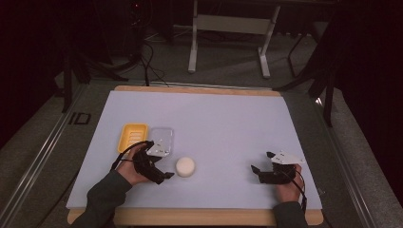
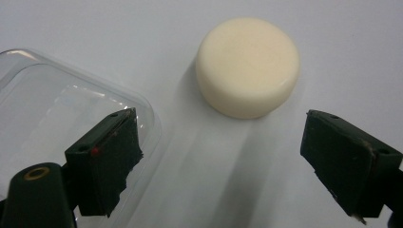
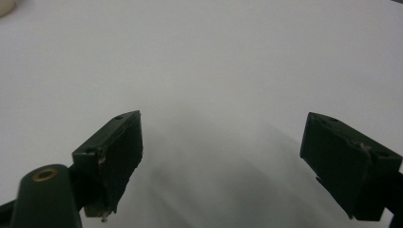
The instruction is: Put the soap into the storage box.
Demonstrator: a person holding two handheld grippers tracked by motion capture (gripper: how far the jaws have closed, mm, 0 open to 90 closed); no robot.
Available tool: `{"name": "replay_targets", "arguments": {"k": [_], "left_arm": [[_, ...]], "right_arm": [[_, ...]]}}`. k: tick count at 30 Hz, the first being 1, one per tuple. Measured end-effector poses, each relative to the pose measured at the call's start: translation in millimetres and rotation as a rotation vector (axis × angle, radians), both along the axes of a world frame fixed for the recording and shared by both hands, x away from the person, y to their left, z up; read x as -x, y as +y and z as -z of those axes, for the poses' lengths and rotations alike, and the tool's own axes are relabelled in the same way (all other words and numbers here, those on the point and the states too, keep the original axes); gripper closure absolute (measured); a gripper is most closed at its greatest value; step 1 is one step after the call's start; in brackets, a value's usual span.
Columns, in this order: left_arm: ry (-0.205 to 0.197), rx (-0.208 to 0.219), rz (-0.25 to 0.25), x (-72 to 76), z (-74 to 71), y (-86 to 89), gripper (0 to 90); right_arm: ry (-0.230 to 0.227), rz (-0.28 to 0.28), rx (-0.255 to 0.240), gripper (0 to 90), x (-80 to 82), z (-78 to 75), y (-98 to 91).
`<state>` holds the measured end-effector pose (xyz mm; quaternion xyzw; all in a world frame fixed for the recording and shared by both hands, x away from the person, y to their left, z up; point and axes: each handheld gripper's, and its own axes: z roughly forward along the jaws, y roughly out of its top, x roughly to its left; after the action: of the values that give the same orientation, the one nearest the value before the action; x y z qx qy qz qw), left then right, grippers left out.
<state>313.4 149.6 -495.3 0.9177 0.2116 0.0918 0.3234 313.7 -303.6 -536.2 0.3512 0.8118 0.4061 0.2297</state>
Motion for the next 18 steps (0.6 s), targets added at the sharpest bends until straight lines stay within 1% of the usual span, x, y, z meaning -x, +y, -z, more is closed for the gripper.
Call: {"name": "replay_targets", "arguments": {"k": [2,5,13,16,18], "left_arm": [[0.001,-0.002,0.005,-1.0,0.1,-2.1,14.8],[-0.001,-0.016,0.017,-2.2,-0.4,-5.2,14.9],[0.014,-0.021,0.036,-5.1,0.5,-11.6,14.9],[0.014,-0.03,0.042,-5.4,0.6,-13.4,14.9],[0.015,-0.045,0.052,-5.4,0.8,-17.3,14.8]], "right_arm": [[0.0,0.0,0.0,13.8,0.1,0.0,0.0],[-0.001,-0.001,0.0,13.8,0.0,0.0,-0.1],[-0.001,-0.001,-0.001,13.8,0.2,-0.1,-0.2],[-0.001,-0.001,-0.001,13.8,0.2,-0.1,-0.2],[-0.001,-0.001,-0.001,13.8,0.2,-0.1,-0.2]]}}
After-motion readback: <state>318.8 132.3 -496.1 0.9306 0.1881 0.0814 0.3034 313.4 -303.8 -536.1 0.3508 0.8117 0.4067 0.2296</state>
